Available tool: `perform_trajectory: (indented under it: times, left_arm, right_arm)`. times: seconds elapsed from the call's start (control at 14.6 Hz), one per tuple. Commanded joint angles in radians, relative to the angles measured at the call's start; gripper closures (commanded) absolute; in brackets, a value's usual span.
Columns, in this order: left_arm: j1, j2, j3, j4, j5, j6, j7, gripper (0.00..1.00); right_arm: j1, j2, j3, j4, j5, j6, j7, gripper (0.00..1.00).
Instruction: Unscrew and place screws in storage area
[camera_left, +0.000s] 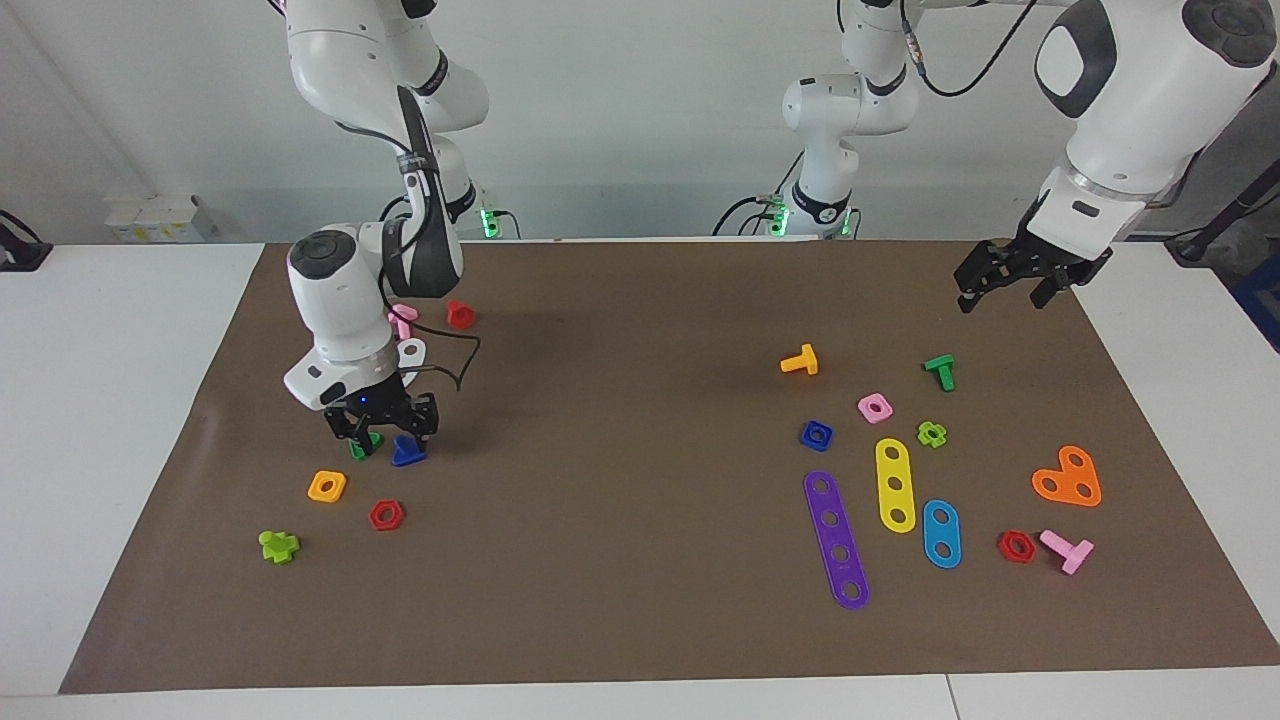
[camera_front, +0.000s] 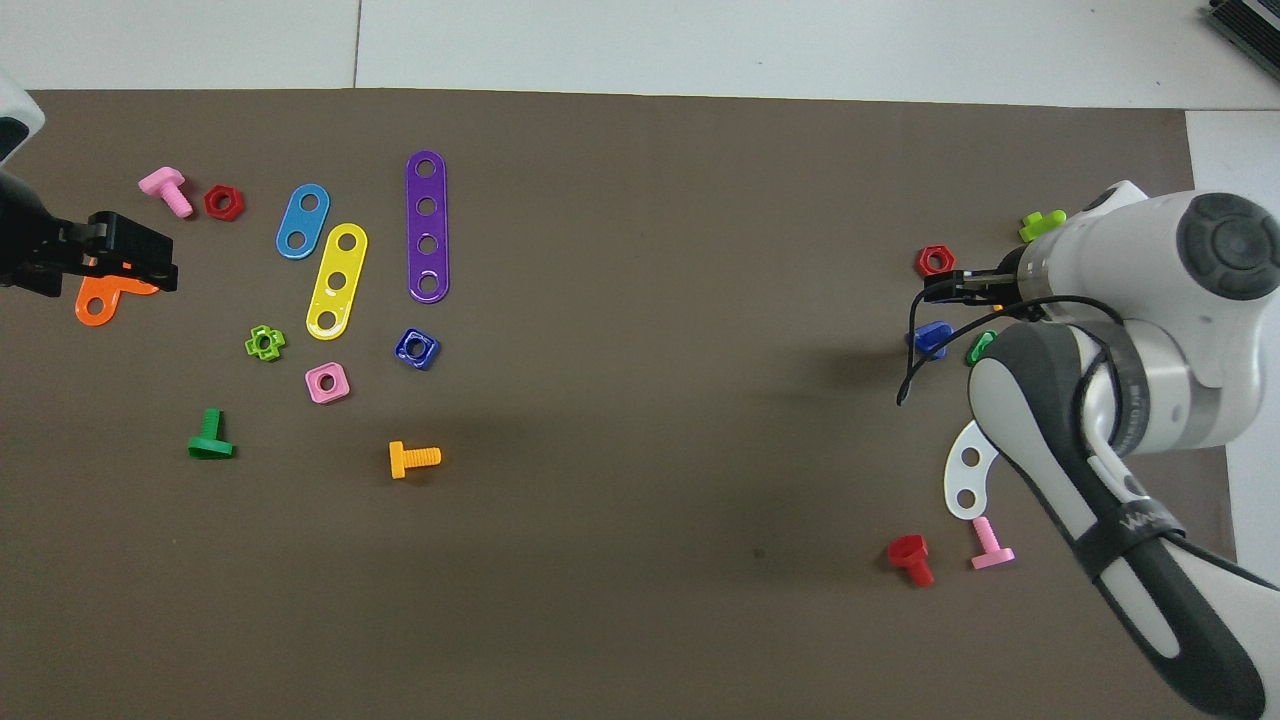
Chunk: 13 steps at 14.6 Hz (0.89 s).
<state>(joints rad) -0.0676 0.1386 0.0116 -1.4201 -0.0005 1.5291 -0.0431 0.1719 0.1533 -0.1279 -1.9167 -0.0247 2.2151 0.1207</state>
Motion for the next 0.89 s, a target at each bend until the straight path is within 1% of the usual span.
perform_trajectory:
  times: [0.0, 0.14, 0.21, 0.34, 0.41, 0.55, 0.68, 0.82]
  left_arm:
    - [0.005, -0.034, 0.001, -0.039, -0.013, 0.005, -0.009, 0.00]
    - [0.005, -0.034, 0.001, -0.039, -0.013, 0.003, -0.009, 0.00]
    - [0.005, -0.034, 0.001, -0.040, -0.013, 0.003, -0.009, 0.00]
    - [0.005, -0.034, 0.001, -0.040, -0.013, 0.003, -0.009, 0.00]
    - [0.005, -0.034, 0.001, -0.039, -0.013, 0.003, -0.009, 0.00]
    - [0.005, -0.034, 0.001, -0.040, -0.013, 0.005, -0.009, 0.00]
    - [0.005, -0.034, 0.001, -0.039, -0.013, 0.005, -0.009, 0.00]
    - [0.005, -0.034, 0.001, -0.040, -0.013, 0.003, -0.009, 0.00]
  right_arm:
    - [-0.025, -0.092, 0.013, 0.073, 0.005, -0.179, 0.040, 0.00]
    - [-0.034, -0.145, 0.013, 0.111, 0.003, -0.300, 0.040, 0.00]
    - [-0.035, -0.159, 0.011, 0.152, 0.002, -0.377, 0.030, 0.00]
    - [-0.051, -0.159, 0.013, 0.278, -0.004, -0.573, -0.015, 0.00]
    - [-0.057, -0.161, 0.011, 0.324, -0.006, -0.645, -0.045, 0.00]
    - [-0.086, -0.159, 0.014, 0.399, -0.006, -0.710, -0.084, 0.00]
    - [-0.089, -0.158, 0.014, 0.406, -0.011, -0.723, -0.105, 0.00]
    - [-0.088, -0.166, 0.014, 0.380, -0.006, -0.716, -0.110, 0.00]
